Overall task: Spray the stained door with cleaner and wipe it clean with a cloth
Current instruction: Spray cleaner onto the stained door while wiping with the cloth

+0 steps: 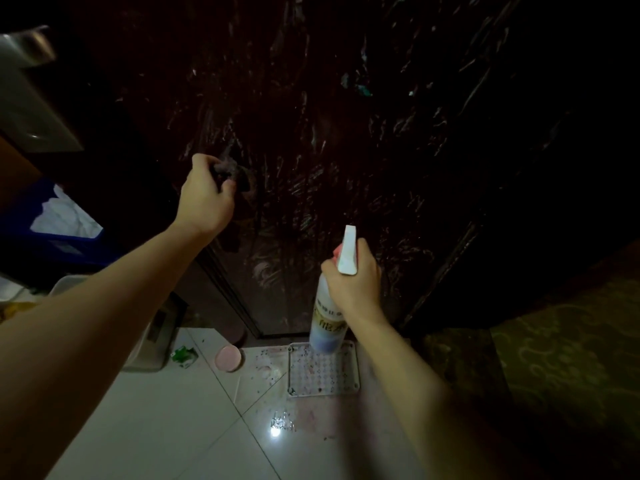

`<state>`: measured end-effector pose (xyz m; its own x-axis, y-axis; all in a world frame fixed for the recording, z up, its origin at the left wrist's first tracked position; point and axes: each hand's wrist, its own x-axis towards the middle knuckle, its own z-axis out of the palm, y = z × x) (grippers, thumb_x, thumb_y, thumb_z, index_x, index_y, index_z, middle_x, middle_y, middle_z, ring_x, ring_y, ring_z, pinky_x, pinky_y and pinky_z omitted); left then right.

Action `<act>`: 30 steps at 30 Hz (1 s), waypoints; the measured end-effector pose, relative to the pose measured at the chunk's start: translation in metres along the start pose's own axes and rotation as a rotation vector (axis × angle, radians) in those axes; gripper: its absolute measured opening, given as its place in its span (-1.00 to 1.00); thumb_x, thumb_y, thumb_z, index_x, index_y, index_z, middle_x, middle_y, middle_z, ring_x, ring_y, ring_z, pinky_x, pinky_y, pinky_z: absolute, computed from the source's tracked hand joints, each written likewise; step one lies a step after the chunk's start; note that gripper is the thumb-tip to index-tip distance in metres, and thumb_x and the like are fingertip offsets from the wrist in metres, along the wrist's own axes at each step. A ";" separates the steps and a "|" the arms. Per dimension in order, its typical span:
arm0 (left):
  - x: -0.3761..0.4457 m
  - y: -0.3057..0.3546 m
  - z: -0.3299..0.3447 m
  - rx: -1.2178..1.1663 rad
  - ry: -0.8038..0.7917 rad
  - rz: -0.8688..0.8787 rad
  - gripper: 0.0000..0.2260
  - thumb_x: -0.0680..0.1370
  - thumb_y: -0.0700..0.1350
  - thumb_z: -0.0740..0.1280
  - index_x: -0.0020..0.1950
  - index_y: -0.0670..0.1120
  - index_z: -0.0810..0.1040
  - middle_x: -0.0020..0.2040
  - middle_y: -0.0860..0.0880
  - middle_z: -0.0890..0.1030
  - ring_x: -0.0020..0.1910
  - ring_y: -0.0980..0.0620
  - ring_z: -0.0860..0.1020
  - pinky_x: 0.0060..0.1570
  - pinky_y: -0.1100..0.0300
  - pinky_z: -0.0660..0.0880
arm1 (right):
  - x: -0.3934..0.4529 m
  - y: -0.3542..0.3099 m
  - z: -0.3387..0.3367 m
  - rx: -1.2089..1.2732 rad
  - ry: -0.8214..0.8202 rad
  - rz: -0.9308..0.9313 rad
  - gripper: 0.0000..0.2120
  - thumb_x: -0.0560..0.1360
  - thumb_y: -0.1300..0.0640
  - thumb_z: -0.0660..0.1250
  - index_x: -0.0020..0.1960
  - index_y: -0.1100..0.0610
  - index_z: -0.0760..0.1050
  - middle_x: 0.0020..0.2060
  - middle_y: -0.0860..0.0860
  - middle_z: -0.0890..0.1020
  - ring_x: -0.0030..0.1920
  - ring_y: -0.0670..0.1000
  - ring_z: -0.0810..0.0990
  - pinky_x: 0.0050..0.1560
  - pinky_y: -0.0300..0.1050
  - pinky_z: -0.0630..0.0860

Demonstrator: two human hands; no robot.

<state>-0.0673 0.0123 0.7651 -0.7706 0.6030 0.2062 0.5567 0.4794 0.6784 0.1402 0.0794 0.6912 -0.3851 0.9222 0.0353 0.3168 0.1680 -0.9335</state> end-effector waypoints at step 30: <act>0.015 0.085 -0.091 -0.071 0.042 0.118 -0.91 0.57 -0.14 0.15 -0.09 -0.15 0.35 -0.28 -0.05 0.46 -0.34 0.01 0.38 -0.32 0.07 0.27 | 0.008 -0.173 0.007 0.102 -0.177 -0.417 -0.81 0.35 0.14 0.38 -0.07 0.10 0.45 -0.19 -0.03 0.56 -0.10 0.01 0.54 -0.07 0.08 0.53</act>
<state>-0.0598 0.0038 0.8902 -0.7141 0.6247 0.3158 0.6219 0.3592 0.6958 0.0762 0.0556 0.8507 -0.6060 0.7083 0.3620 0.0199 0.4685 -0.8832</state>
